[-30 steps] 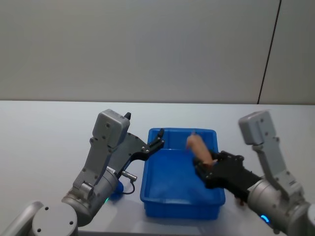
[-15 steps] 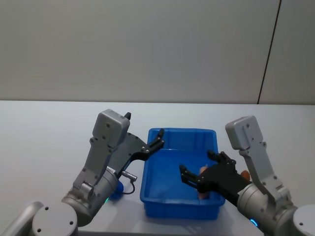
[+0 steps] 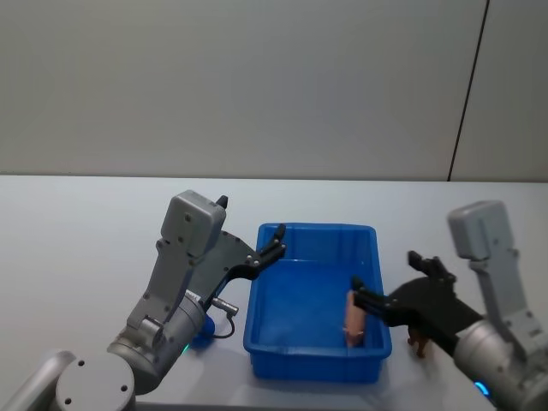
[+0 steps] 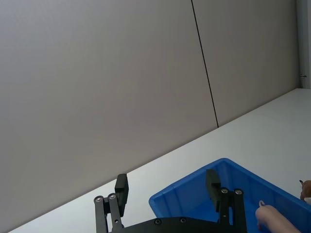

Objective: Pick up the two dolls from the table and place them into the box.

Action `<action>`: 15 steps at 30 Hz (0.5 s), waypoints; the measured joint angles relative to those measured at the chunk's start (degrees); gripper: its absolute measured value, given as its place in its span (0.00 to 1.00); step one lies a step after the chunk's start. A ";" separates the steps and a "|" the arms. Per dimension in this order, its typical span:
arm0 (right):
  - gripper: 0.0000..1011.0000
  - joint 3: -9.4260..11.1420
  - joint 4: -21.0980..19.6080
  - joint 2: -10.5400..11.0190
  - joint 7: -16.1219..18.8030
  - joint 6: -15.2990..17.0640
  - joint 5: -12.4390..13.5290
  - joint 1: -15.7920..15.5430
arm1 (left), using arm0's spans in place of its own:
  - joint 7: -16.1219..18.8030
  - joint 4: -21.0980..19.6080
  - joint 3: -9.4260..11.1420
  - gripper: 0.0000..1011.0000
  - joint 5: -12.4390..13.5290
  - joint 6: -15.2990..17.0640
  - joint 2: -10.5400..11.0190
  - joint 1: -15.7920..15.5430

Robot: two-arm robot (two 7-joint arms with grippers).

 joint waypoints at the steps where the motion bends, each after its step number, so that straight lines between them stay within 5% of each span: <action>1: 0.99 0.54 -0.34 0.59 -0.61 -0.22 0.58 -0.55 | 0.00 0.00 0.00 0.99 0.00 0.00 0.00 0.00; 15: 0.99 3.88 0.07 4.66 -4.03 -1.38 3.23 -4.09 | 0.00 0.00 0.00 0.99 0.00 0.00 0.00 0.00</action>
